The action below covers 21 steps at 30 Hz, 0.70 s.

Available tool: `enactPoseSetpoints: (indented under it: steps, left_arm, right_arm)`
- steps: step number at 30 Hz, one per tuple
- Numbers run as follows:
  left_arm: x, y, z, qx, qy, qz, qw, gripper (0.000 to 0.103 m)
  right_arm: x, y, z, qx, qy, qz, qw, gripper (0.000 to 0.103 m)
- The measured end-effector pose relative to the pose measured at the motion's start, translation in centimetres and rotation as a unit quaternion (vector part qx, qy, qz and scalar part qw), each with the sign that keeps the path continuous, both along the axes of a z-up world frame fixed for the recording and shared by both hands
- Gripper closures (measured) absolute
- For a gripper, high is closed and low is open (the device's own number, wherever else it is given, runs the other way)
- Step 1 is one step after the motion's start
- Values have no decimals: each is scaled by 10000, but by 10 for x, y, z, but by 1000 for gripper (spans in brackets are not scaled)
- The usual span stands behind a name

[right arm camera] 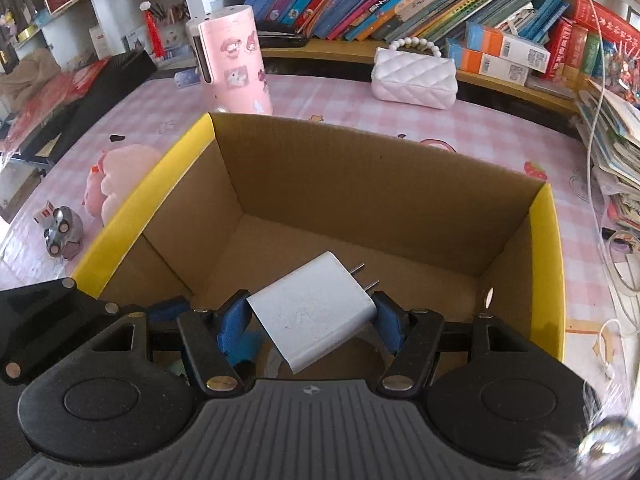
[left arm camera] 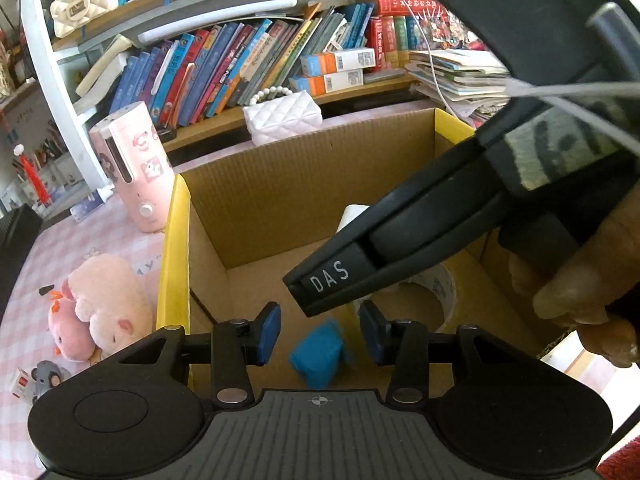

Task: Organize objects
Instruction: 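Open the left tool over the box dropping the pouch while the right tool releases the charger inside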

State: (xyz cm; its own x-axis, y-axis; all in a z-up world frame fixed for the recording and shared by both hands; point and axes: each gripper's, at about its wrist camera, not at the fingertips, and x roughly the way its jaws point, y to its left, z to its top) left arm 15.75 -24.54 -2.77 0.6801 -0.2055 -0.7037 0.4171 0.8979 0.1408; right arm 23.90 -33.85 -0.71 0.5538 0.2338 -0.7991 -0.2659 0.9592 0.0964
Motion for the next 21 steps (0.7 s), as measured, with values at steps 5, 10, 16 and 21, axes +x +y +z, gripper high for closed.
enactPoseSetpoints:
  steps: [5,10,16,21]
  left_arm:
    - [-1,0,1,3,-5,-15,10000,57]
    - [-2,1,1,-26,-6,-58,10000,55]
    - [-7,3,4,-22,-144,-45,9999,38]
    - [-8,14,7,-133,-160,64,9998,36]
  right_arm:
    - [7,-2,-4,41,213,-17,9998,40]
    - [8,-4,-5,62,262,-109,9996,40]
    - [10,-5,-8,37,307,-218,9993,40]
    - [9,-5,-7,-17,226,-286,9993,39]
